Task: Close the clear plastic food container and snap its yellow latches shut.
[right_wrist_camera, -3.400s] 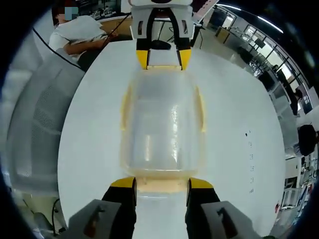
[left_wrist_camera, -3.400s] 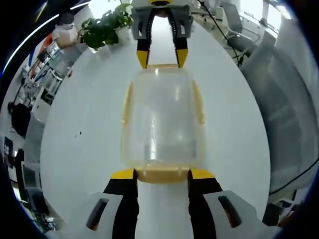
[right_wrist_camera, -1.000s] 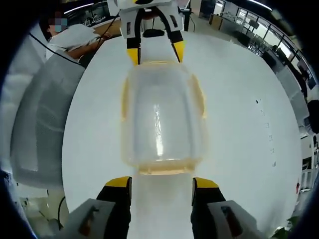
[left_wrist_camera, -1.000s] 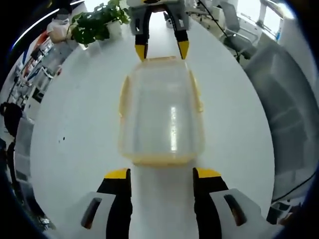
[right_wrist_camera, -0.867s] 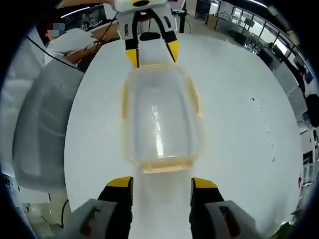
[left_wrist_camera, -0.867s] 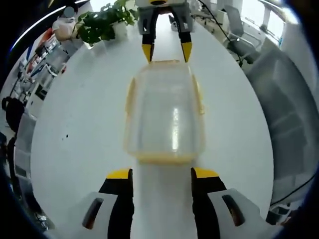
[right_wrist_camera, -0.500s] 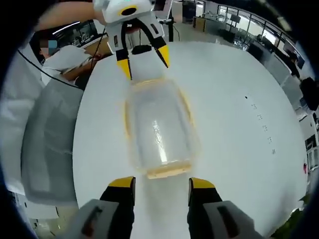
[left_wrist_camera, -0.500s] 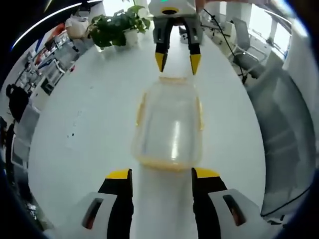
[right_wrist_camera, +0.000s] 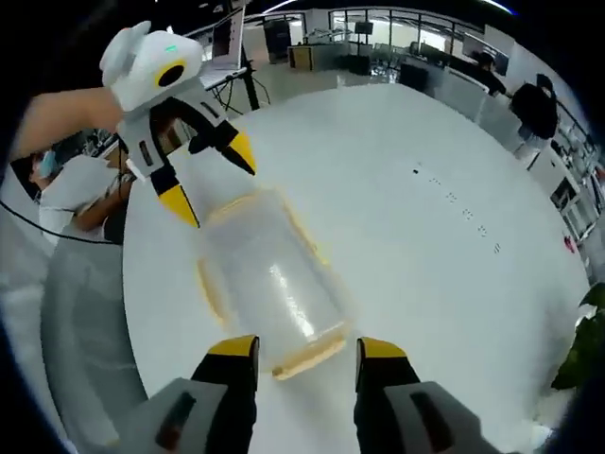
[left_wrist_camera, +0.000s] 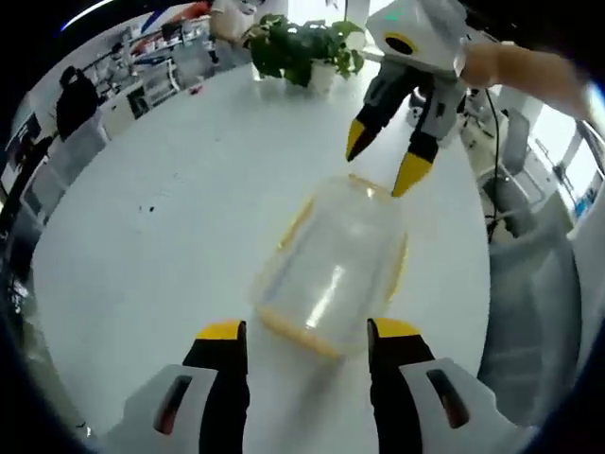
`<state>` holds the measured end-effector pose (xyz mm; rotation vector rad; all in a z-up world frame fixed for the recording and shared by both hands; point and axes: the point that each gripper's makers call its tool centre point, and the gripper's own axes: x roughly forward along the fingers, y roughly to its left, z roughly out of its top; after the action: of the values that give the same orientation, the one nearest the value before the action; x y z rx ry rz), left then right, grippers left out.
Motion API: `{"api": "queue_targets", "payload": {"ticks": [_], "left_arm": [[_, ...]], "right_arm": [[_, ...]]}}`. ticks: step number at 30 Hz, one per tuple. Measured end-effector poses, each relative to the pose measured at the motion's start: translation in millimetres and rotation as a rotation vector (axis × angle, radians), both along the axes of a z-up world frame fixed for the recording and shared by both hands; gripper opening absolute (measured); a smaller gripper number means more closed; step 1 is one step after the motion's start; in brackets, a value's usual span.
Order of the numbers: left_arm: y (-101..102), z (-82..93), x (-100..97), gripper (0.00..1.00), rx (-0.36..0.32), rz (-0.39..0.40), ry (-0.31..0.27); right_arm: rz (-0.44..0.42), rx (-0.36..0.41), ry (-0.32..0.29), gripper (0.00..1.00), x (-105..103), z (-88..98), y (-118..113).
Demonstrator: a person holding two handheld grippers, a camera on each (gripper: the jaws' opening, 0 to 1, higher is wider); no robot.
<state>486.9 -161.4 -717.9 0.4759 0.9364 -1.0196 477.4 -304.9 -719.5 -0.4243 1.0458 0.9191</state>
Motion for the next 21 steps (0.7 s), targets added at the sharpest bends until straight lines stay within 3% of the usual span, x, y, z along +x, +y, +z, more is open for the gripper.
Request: {"api": "queue_targets", "payload": {"ticks": [3,6,9,12,16,19,21], "left_arm": [[3.9,-5.3,0.7,0.44,0.032,0.019,-0.021],[-0.5,-4.9,-2.5,0.45,-0.025,0.109,0.030],[-2.8,-2.6,2.3,0.47,-0.057,0.166,0.027],[-11.6,1.8,2.3,0.50,-0.146,0.282,0.086],[-9.5,-2.7,-1.3,0.49,-0.116,0.320,0.092],[-9.3,-6.2,-2.5,0.48,-0.110,0.347,0.093],[-10.4,-9.4,-5.1,0.47,-0.130,0.395,0.131]], "right_arm": [[-0.080,0.030,0.006,0.42,2.2,-1.3,1.2],[-0.129,0.054,0.022,0.44,-0.3,-5.5,2.6],[-0.173,0.068,0.043,0.44,-2.4,-8.7,2.4],[-0.250,0.131,0.080,0.44,-3.3,-9.0,7.4],[-0.299,0.123,0.080,0.43,-2.3,-11.9,2.5],[-0.348,0.179,0.085,0.45,-0.8,-11.1,7.4],[-0.363,0.181,0.097,0.45,-1.8,-15.0,6.8]]}}
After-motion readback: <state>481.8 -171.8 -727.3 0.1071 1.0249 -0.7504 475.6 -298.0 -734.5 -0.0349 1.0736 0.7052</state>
